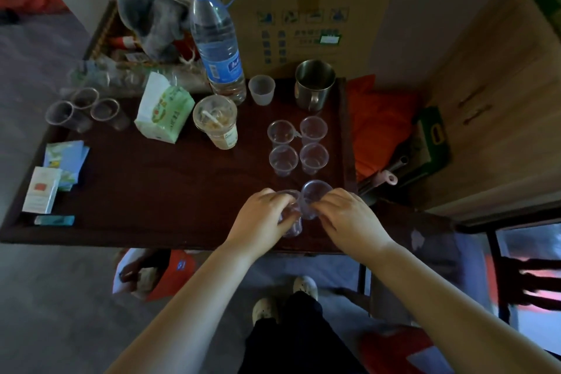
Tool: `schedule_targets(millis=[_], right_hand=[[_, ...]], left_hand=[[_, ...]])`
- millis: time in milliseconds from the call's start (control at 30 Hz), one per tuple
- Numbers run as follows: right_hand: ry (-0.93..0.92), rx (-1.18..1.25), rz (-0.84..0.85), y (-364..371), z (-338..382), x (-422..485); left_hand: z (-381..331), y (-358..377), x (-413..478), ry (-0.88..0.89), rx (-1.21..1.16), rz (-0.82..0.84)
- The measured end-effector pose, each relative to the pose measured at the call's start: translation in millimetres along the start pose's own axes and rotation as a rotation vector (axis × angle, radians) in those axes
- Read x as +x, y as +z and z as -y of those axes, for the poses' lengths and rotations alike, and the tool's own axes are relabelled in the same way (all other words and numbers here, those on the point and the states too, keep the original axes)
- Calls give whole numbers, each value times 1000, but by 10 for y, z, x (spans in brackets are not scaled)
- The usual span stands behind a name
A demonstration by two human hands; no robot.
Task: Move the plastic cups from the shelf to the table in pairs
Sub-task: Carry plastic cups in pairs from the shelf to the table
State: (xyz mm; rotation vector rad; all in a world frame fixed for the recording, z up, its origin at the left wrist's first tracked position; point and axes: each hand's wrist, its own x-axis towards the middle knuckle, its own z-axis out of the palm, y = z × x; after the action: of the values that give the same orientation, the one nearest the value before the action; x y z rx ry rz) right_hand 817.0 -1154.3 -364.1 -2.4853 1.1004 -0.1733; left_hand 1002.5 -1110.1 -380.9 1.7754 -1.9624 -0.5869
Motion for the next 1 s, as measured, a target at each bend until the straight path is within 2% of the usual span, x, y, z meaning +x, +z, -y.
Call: schedule_targets(millis=[300,567,1000], right_hand=[[2,-67,24,290,-372,257],[-21,-96,-3,388,-550,309],[-64,-121,7,488,-659,330]], left_hand=[[172,294,285,3,203,80],[182,424,363,37,194,73],[288,607,339,103,315,24]])
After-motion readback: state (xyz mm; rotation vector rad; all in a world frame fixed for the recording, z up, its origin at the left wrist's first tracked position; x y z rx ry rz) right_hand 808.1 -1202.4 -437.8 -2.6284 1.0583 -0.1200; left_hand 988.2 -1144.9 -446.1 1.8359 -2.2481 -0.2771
